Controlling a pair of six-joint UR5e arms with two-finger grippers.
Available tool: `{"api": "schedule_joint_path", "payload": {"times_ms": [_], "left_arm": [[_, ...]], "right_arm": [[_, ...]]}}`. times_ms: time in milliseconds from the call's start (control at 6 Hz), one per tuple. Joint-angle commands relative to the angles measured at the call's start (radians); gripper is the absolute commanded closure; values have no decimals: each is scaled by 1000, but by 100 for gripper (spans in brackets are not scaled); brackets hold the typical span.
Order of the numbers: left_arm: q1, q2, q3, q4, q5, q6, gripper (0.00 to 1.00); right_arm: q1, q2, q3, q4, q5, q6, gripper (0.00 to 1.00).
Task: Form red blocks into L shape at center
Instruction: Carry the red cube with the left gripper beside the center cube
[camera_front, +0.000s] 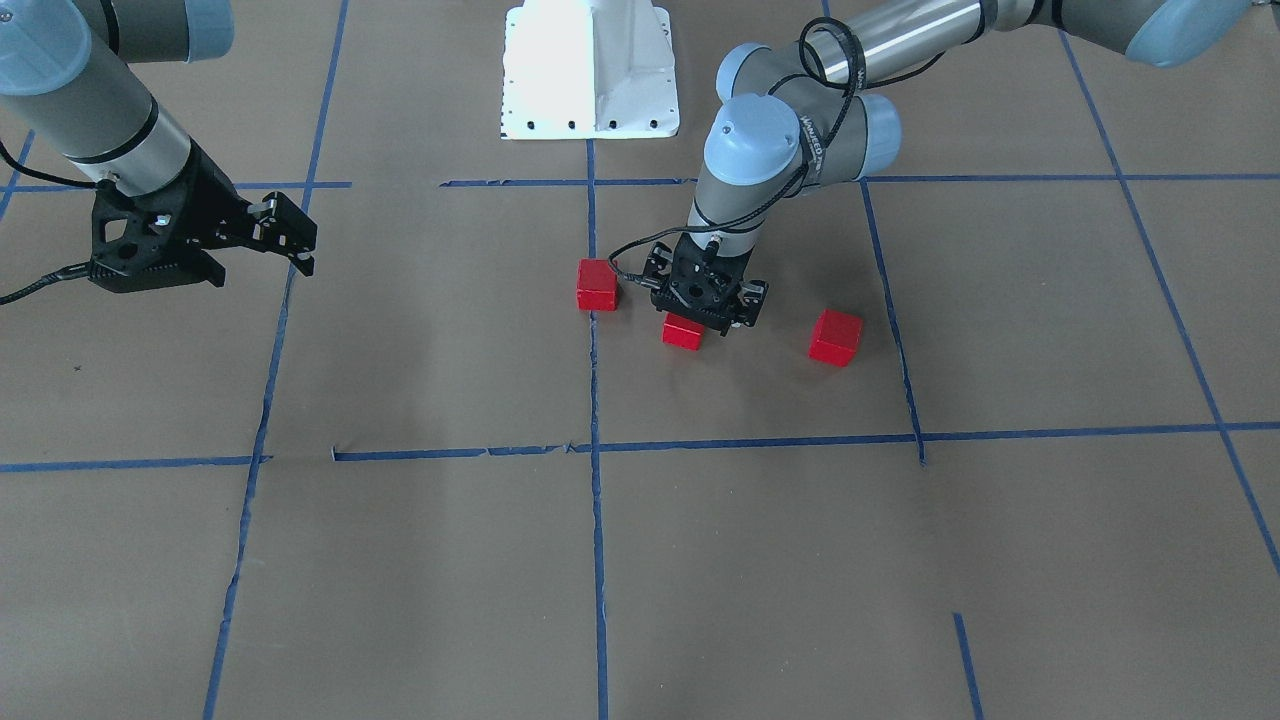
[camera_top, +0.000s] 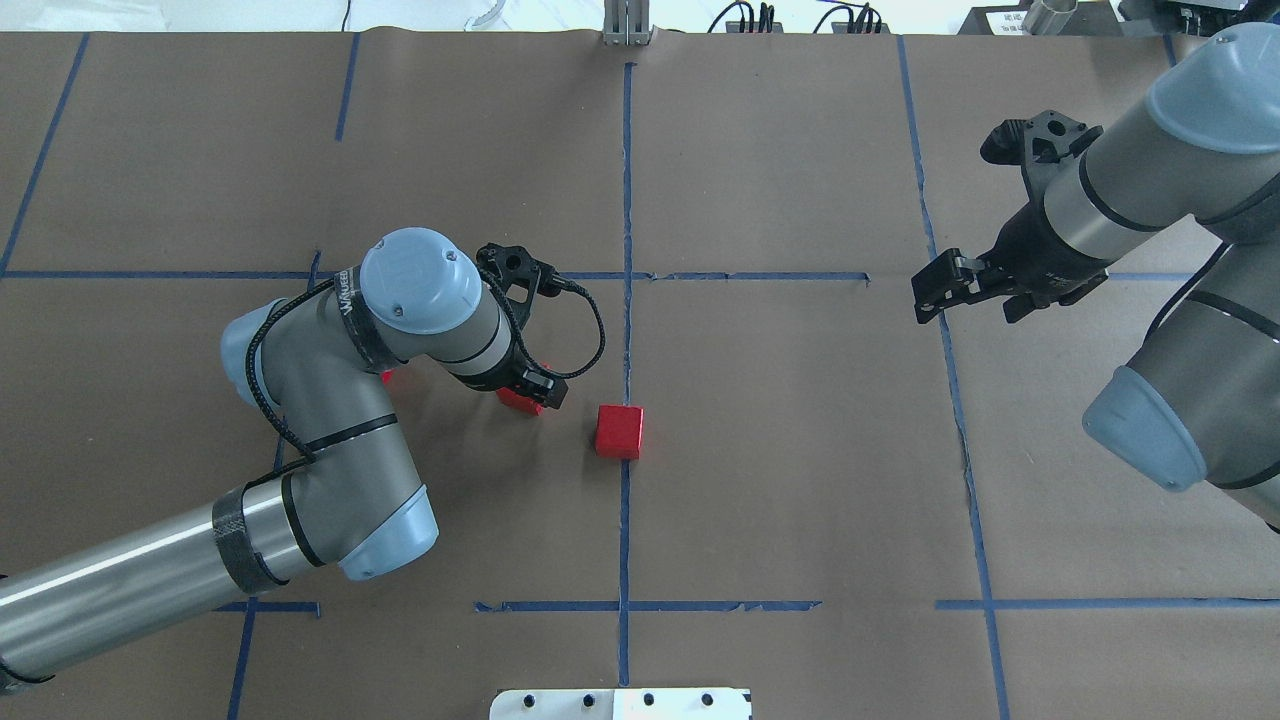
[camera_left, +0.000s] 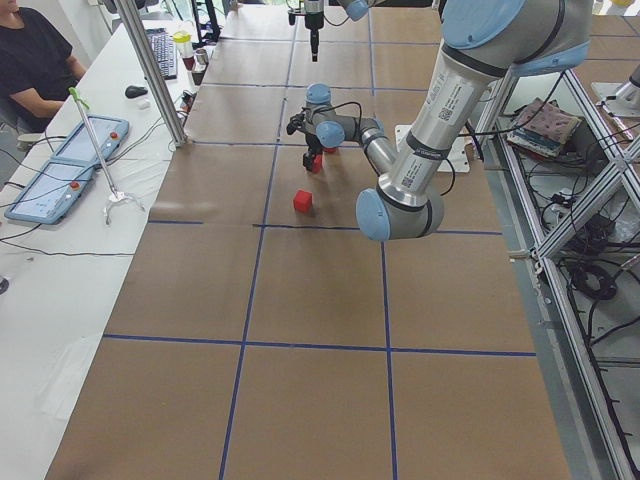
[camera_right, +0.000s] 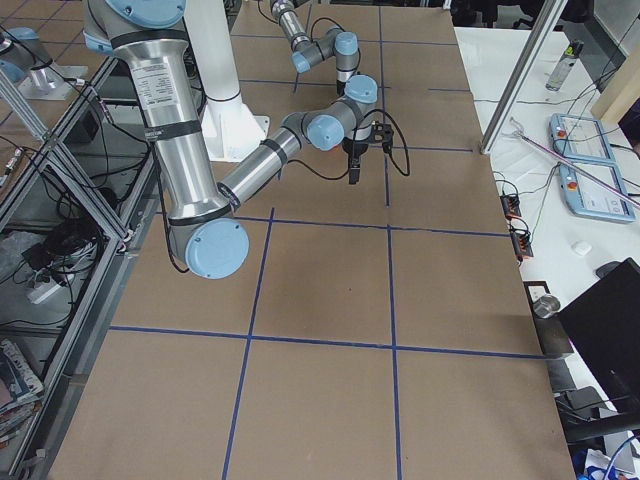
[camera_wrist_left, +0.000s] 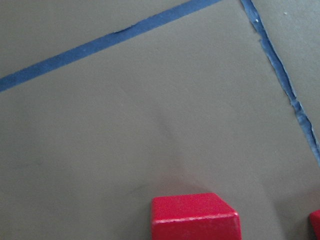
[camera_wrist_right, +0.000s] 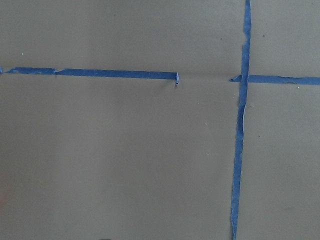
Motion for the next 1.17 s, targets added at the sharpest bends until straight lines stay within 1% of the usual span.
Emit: {"api": "schedule_joint_path", "payload": {"times_ms": [0, 167, 333, 500, 667, 833, 1000], "left_arm": [[1, -18, -3, 1, 2, -17, 100], [1, -61, 3, 10, 50, -45, 100], [1, -101, 29, 10, 93, -118, 100], [4, -163, 102, 13, 95, -196, 100], [10, -209, 142, 29, 97, -273, 100], [22, -239, 145, 91, 97, -330, 100], [44, -250, 147, 105, 108, -367, 100]], "right_arm": [[-2, 3, 1, 0, 0, 1, 0], [0, 3, 0, 0, 0, 0, 0], [-2, 2, 0, 0, 0, -1, 0], [-2, 2, 0, 0, 0, -1, 0], [-3, 3, 0, 0, 0, -1, 0], [-5, 2, -2, 0, -1, -1, 0], [-8, 3, -2, 0, -1, -1, 0]]}}
